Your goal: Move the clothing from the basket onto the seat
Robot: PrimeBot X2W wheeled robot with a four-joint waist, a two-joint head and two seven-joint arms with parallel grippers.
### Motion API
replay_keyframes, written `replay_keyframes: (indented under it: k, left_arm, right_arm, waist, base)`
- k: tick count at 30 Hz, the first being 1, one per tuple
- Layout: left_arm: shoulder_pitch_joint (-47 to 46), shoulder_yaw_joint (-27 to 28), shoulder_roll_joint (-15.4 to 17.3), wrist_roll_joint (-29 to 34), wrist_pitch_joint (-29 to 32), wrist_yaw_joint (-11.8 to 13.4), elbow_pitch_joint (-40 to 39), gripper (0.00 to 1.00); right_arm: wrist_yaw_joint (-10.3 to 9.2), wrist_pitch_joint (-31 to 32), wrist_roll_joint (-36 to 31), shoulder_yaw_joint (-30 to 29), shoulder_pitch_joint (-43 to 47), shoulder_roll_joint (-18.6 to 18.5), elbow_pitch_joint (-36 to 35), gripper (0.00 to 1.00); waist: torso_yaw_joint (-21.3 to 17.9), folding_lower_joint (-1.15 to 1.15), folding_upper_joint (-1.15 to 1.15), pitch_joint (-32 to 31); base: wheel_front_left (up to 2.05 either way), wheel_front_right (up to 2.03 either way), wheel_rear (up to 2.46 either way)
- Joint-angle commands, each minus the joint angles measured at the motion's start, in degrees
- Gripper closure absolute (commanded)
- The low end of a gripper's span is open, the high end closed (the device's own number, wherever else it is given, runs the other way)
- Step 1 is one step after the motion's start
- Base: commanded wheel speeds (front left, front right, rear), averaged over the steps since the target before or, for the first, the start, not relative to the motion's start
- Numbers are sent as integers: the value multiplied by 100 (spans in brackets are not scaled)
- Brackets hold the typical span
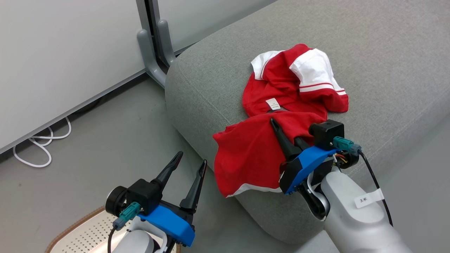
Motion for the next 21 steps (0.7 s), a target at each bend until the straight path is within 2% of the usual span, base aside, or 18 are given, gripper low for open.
replay_keyframes:
  k: [1, 12, 21]
  left_arm:
    - [-137, -15, 33, -25, -15, -15, 9, 0]
    - [-181, 26, 142, 55, -15, -15, -101, 0]
    - [-643, -278, 363, 104, -15, -15, -224, 0]
  right_arm:
    - [2, -31, -22, -36, 107, 15, -30, 100]
    - [1, -14, 62, -407, -224, -89, -30, 100]
    - [1, 284, 132, -1224, -1744, -929, 103, 100]
  waist:
    - [1, 0, 0, 13]
    - [102, 0, 0, 301]
    - [565, 0, 0, 1038]
  base:
    - [0, 0, 0]
    - [0, 0, 0]
    - [0, 0, 0]
